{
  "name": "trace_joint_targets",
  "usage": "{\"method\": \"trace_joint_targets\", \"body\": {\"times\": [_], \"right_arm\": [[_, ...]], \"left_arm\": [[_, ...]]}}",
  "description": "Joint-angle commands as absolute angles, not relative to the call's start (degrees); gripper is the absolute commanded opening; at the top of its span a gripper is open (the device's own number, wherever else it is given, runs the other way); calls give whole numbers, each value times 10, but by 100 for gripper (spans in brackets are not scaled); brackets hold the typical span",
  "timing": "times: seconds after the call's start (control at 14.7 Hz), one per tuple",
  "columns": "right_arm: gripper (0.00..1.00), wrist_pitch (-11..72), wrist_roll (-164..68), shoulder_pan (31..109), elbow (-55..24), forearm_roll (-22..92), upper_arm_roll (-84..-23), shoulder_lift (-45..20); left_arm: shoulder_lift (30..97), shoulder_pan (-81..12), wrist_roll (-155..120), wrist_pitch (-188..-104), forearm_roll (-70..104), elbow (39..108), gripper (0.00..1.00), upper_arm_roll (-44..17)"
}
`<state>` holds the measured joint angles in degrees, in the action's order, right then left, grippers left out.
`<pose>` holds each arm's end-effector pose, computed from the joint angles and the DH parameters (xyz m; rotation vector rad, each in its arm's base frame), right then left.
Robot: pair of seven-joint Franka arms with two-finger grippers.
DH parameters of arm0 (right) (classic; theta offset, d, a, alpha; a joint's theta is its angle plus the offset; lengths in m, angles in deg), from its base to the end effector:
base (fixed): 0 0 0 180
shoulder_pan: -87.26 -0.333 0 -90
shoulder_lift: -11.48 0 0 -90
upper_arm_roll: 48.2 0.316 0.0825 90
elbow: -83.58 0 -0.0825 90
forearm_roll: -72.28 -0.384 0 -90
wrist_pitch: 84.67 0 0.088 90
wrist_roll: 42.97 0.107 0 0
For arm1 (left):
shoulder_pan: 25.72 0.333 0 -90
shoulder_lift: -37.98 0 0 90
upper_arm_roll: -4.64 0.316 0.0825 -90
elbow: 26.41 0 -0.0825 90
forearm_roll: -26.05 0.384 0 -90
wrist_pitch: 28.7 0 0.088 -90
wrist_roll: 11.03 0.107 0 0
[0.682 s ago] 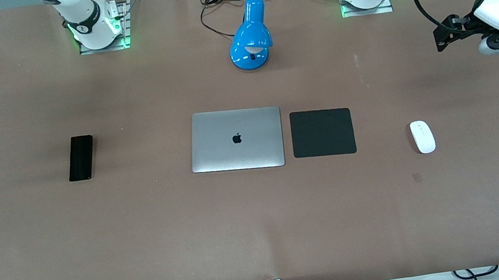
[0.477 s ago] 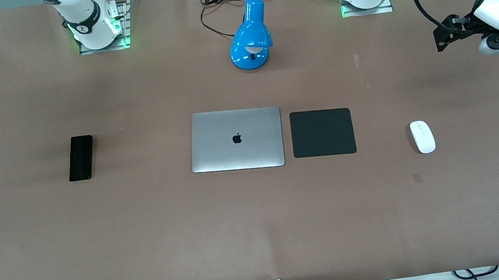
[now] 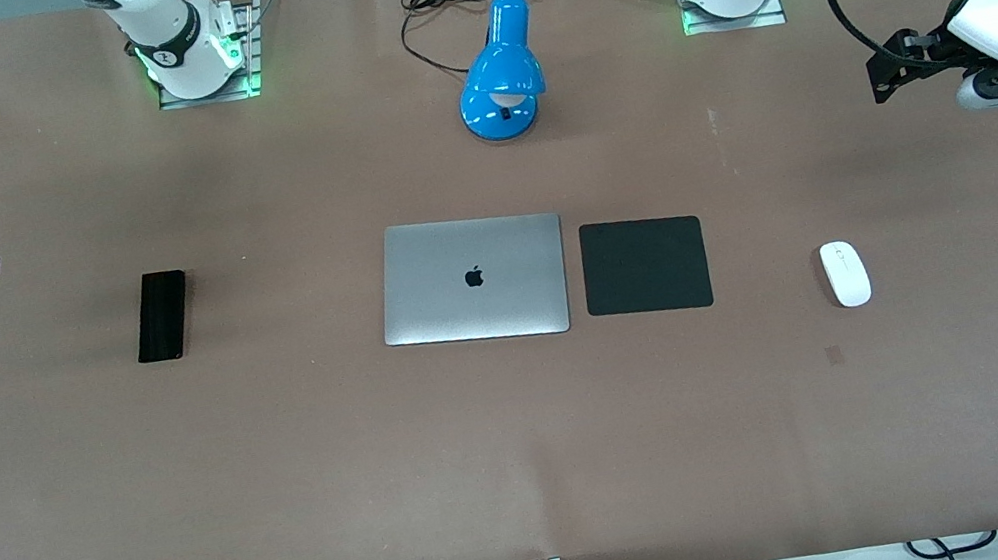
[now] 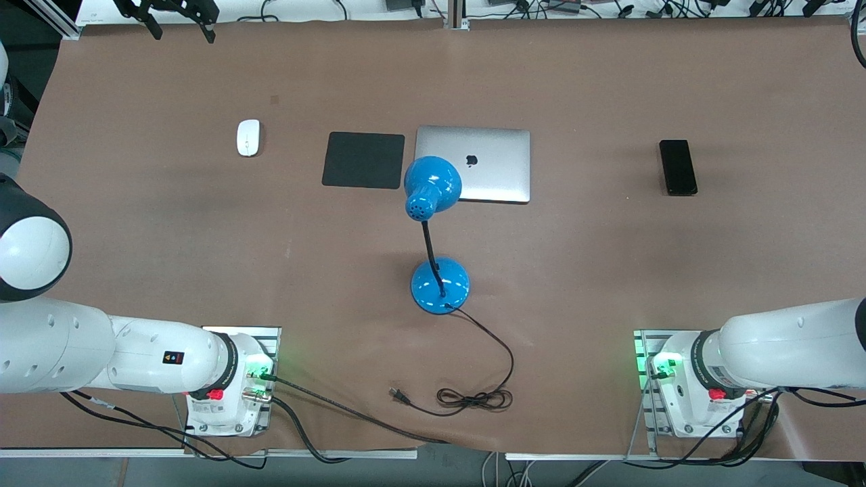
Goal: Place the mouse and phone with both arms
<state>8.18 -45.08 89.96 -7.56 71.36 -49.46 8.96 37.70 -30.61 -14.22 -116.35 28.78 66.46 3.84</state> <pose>0.5700 -0.0375 0.5947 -3.1253 0.0519 0.0208 0.5446 -0.0490 0.6004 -3.0840 0.0674 0.1270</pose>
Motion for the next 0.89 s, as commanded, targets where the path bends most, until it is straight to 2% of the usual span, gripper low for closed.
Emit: {"method": "trace_joint_targets", "body": {"times": [0.0, 0.34, 0.82], "right_arm": [[100, 82, -451, 900, -81, 714, -493, 75], [100, 116, -443, 897, -98, 724, -493, 31], [100, 271, -420, 889, -261, 766, -493, 26]], "left_arm": [[392, -304, -143, -1149, 274, 646, 100, 43], [394, -288, -142, -1133, 274, 646, 100, 43], [448, -277, -138, -1137, 282, 644, 100, 44]]}}
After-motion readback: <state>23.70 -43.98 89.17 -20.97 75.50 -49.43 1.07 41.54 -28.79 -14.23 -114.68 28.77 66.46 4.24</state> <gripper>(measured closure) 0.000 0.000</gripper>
